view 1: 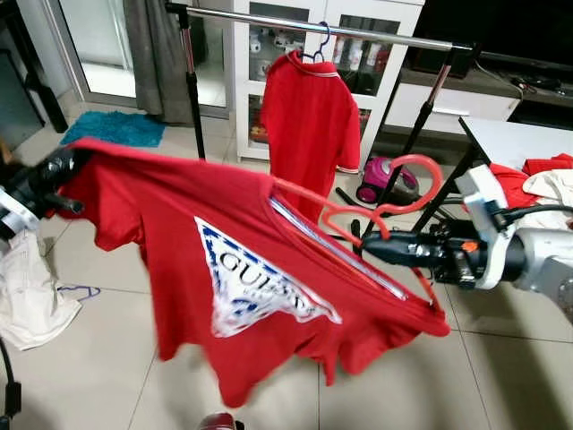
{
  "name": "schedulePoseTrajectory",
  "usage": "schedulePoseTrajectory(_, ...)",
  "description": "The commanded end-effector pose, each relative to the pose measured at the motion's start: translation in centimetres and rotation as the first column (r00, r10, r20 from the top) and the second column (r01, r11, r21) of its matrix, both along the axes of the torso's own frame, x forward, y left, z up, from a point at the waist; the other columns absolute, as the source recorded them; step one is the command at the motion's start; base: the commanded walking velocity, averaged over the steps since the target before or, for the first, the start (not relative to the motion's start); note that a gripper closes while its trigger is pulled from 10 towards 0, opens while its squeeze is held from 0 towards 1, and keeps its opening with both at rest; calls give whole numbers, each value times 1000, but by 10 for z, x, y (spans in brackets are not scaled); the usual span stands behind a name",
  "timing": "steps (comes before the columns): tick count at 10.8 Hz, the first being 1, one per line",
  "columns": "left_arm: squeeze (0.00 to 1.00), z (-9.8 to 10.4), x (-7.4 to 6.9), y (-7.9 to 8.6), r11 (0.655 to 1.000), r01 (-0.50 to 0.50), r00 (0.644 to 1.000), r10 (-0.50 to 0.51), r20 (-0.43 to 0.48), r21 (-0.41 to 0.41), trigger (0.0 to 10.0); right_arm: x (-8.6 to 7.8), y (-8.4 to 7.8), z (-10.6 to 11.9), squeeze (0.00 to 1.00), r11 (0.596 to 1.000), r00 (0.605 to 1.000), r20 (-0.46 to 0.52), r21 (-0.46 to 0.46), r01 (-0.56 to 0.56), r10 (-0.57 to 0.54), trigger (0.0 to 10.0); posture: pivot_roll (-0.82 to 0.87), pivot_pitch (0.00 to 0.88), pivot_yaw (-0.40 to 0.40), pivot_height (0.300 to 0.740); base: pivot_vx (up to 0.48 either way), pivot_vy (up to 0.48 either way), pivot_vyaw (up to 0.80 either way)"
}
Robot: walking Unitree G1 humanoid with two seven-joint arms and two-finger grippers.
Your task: Hang hanger
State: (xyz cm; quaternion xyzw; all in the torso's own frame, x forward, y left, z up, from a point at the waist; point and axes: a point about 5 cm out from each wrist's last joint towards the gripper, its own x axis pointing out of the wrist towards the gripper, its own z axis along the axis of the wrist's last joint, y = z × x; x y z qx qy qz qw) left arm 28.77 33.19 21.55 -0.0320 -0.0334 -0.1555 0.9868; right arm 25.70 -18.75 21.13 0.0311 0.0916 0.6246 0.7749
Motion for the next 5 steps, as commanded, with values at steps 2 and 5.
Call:
schedulePoseTrajectory(2, 0, -14, -2, 3, 997, -71, 996, 73, -46, 35, 0, -1, -5, 6, 0, 1000, 1000, 16, 4, 17, -17, 10000, 97, 22, -49, 740, 0, 0, 0)
schedulePoseTrajectory(5, 0, -48, -7, 5, 984, -156, 972, 169, -164, 91, 0, -1, -6, 6, 0, 1000, 1000, 14, 7, 20, -20, 10000, 96, 21, -51, 740, 0, 0, 0)
